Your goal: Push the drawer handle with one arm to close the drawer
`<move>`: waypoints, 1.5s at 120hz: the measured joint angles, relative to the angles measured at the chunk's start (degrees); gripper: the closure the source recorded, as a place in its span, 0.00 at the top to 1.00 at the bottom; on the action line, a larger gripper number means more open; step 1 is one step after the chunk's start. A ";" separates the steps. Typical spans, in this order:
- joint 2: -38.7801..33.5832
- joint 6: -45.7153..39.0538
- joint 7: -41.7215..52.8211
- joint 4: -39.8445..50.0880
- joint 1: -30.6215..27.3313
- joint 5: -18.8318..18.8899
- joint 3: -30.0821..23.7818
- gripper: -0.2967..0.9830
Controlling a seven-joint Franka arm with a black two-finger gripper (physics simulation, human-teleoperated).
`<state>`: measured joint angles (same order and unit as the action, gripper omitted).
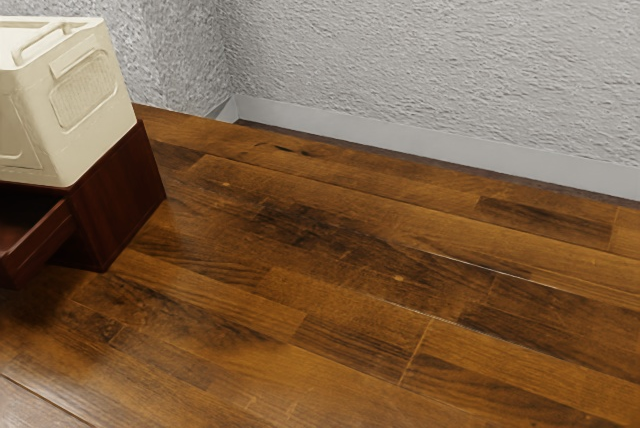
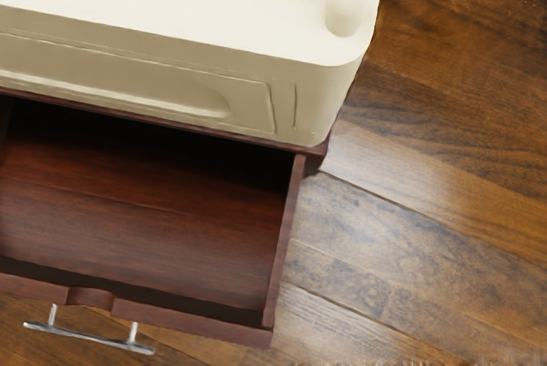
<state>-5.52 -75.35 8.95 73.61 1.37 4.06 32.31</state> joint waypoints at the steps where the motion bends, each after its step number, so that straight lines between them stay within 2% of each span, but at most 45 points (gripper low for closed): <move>1: 0.02 0.04 0.07 0.03 -0.01 0.00 -0.03 0.77; 24: -0.15 2.02 1.41 2.72 -1.58 0.05 -0.13 0.77; 49: -3.14 1.75 1.60 17.00 -2.19 1.70 0.87 0.76; 57: -3.74 0.02 1.68 20.99 -2.70 2.79 1.68 0.71; 72: -3.93 -4.04 2.16 26.98 -2.81 4.12 3.68 0.52; 84: -3.95 -8.29 2.74 31.96 -2.90 4.59 5.40 0.42; 113: -3.34 -18.60 4.29 37.60 -2.90 5.88 10.06 0.25; 130: -0.68 -23.91 4.92 39.34 -3.52 6.70 13.82 0.20; 146: 0.99 -29.48 5.38 43.75 -7.52 6.46 14.45 0.17; 164: 5.54 -36.38 5.84 44.90 -10.56 4.18 14.53 0.16; 180: 6.59 -42.04 6.18 47.51 -11.19 2.95 14.64 0.15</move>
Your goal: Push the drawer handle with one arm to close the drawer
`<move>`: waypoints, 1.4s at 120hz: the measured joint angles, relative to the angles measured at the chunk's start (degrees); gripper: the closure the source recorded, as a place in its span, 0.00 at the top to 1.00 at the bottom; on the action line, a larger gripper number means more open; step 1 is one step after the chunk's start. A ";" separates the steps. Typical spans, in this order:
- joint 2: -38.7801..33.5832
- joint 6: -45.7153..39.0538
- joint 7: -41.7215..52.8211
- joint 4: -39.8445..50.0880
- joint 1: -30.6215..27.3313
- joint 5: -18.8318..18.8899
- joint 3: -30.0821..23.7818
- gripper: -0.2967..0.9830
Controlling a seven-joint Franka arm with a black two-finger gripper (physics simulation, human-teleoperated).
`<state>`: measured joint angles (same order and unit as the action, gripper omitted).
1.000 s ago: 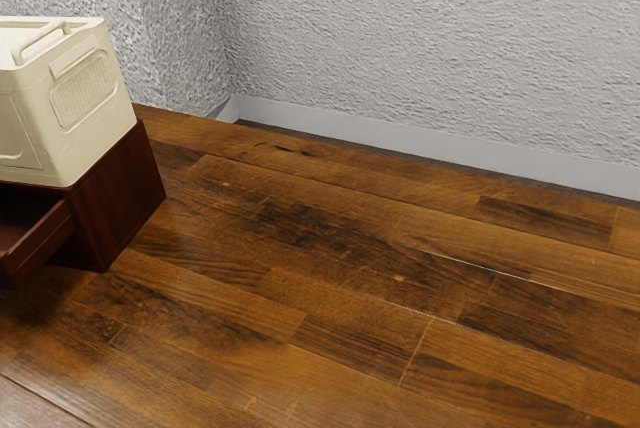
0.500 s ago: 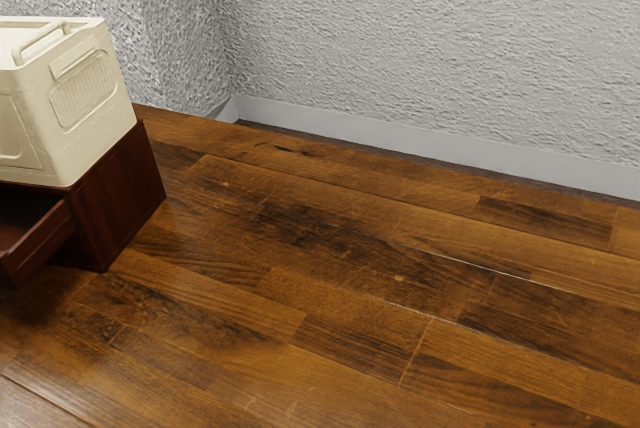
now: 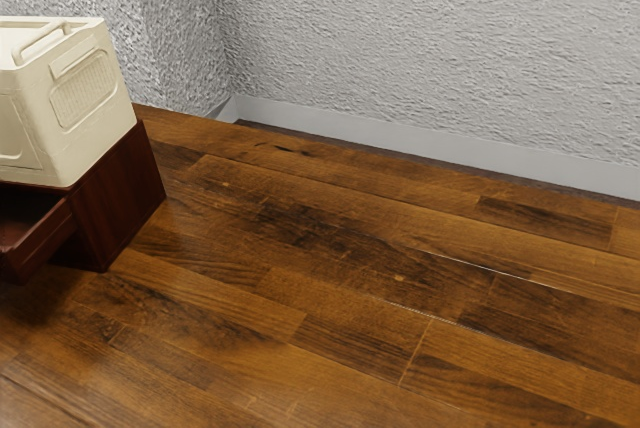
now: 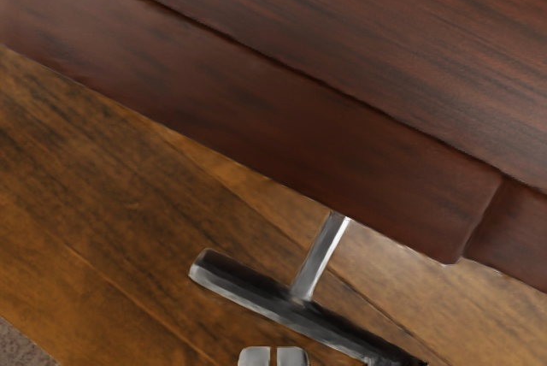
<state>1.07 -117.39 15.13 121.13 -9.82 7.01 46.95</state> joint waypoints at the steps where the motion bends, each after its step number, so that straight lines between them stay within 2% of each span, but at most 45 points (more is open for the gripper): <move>1: 0.01 -0.39 0.02 0.23 -0.02 -0.04 -0.01 0.15; 46: -0.17 -12.96 0.72 3.33 1.49 -1.00 -0.27 0.15; 106: 0.18 -19.40 1.74 4.03 8.00 -1.50 -0.85 0.16; 132: 2.75 -23.64 1.99 3.93 11.34 -3.46 -0.83 0.15; 168: 4.34 -28.86 6.81 3.86 10.62 -3.43 -0.85 0.15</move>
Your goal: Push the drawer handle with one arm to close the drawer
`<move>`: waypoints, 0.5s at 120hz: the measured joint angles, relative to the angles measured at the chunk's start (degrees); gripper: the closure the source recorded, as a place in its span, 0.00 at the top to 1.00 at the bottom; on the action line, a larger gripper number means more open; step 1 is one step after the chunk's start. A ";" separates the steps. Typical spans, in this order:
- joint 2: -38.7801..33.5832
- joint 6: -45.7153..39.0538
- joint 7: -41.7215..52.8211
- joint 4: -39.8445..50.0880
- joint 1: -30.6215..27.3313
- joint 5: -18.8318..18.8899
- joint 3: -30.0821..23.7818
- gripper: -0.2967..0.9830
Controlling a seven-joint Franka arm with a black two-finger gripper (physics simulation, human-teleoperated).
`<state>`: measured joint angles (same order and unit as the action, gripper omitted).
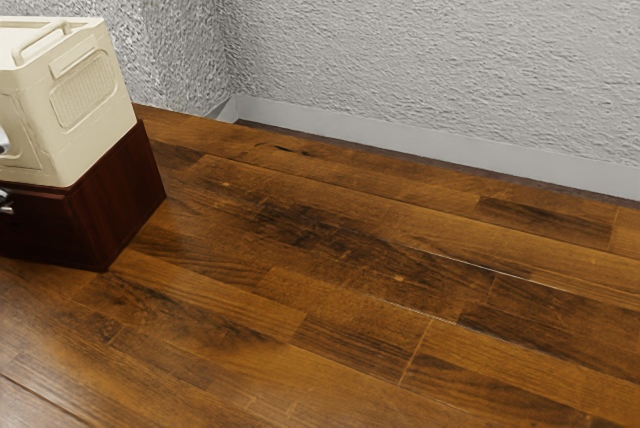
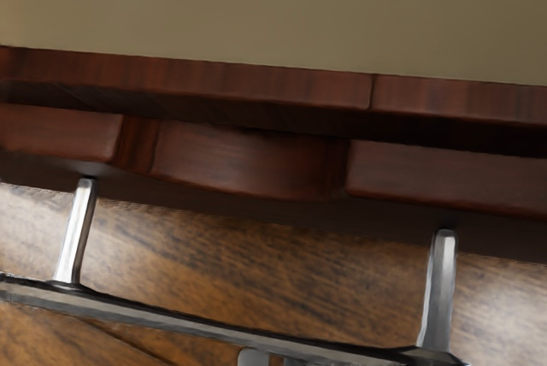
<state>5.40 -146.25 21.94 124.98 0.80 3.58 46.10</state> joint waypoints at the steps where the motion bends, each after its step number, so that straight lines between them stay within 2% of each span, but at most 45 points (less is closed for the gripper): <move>1: 0.02 -0.11 0.07 0.00 -0.03 -0.01 -0.01 0.15; 33: 0.48 -2.83 2.10 0.09 -0.49 -0.87 -0.21 0.15; 60: -1.78 -1.93 0.01 3.67 0.27 -3.29 0.37 0.15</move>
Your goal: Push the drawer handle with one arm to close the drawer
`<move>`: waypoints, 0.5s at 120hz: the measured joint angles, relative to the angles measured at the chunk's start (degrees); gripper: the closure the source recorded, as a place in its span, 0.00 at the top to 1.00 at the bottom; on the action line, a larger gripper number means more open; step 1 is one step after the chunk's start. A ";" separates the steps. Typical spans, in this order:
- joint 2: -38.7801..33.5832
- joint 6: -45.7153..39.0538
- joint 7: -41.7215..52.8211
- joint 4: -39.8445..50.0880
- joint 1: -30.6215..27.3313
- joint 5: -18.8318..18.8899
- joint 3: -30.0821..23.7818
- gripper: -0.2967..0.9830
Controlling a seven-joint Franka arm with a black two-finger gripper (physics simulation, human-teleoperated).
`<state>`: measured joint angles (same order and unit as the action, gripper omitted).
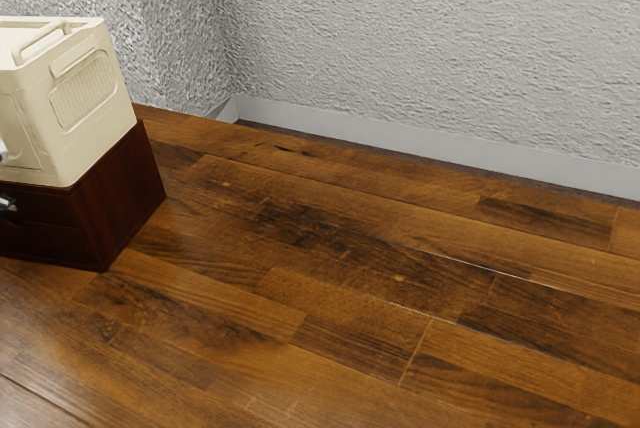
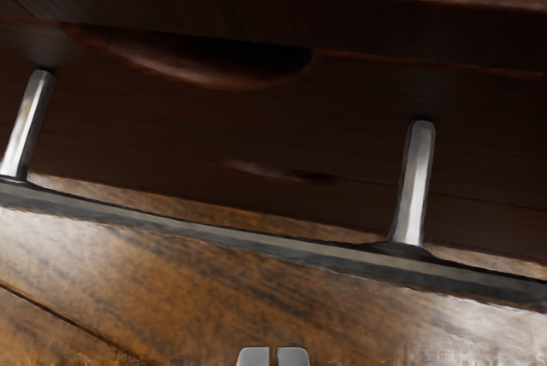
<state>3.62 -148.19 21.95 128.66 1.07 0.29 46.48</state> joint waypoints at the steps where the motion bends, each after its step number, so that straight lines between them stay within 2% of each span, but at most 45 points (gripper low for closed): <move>1: -0.22 0.22 -0.05 0.07 -0.01 -0.04 0.03 0.15; 9: -1.98 2.60 -0.52 0.45 -0.11 -0.25 0.20 0.18; 27: -6.44 9.16 -1.39 0.81 -0.69 -0.46 -0.08 0.44; 37: -9.13 12.83 -2.01 0.81 -0.73 -0.40 -0.98 0.54; 60: -16.03 21.15 -4.38 0.45 -0.61 2.57 -5.14 0.68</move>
<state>-12.41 -127.03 17.57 129.11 0.46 2.86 41.34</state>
